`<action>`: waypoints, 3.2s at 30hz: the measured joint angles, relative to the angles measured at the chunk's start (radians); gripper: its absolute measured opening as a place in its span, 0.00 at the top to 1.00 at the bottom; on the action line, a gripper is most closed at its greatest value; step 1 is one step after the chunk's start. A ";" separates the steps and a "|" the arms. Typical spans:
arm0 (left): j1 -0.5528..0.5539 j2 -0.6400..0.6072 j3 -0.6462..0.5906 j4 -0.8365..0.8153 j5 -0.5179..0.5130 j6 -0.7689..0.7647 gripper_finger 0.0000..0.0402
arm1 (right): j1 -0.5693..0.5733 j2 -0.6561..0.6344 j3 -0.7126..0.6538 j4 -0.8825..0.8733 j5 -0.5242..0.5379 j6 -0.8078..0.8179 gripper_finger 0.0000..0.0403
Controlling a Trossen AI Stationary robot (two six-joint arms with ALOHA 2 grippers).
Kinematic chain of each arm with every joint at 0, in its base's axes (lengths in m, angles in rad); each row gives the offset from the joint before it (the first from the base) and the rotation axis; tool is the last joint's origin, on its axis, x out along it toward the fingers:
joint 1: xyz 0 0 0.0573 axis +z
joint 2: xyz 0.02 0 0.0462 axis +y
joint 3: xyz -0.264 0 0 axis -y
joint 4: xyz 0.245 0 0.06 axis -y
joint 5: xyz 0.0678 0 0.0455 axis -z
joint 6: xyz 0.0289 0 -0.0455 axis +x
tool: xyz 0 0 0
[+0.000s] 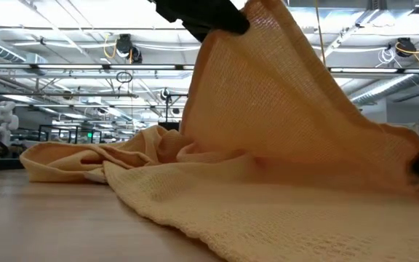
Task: Roll towel
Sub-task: Roll the yellow towel
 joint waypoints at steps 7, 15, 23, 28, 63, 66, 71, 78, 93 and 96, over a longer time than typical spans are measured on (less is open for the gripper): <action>0.000 0.000 0.000 -0.004 0.000 0.001 0.98 | 0.034 -0.003 0.078 -0.311 -0.084 0.191 0.64; 0.000 0.000 0.000 0.003 0.001 0.001 0.98 | 0.071 0.032 0.098 -0.092 0.113 0.141 0.71; 0.000 0.000 0.000 0.020 0.001 0.002 0.98 | -0.014 0.124 0.097 0.060 0.123 0.077 0.89; 0.000 0.000 0.000 0.019 0.001 0.001 0.98 | -0.042 0.127 0.097 -0.025 0.049 0.087 0.99; -0.004 0.003 0.000 0.184 0.088 -0.013 0.98 | 0.089 0.137 0.183 -0.547 -0.094 0.416 0.91; -0.004 0.004 0.000 0.184 0.087 -0.026 0.98 | 0.089 0.137 0.183 -0.560 -0.095 0.415 0.81; -0.004 0.005 0.000 0.188 0.087 -0.026 0.98 | 0.077 0.137 0.183 -0.558 -0.081 0.412 0.61; -0.004 0.006 0.000 0.194 0.087 -0.026 0.98 | 0.022 0.137 0.183 -0.621 -0.061 0.446 0.52; -0.011 0.008 -0.072 0.243 0.088 -0.077 0.98 | 0.079 0.130 0.185 -0.716 -0.128 0.454 0.97; -0.027 0.026 -0.073 0.277 0.089 -0.079 0.98 | 0.099 0.122 0.185 -0.730 -0.128 0.453 0.99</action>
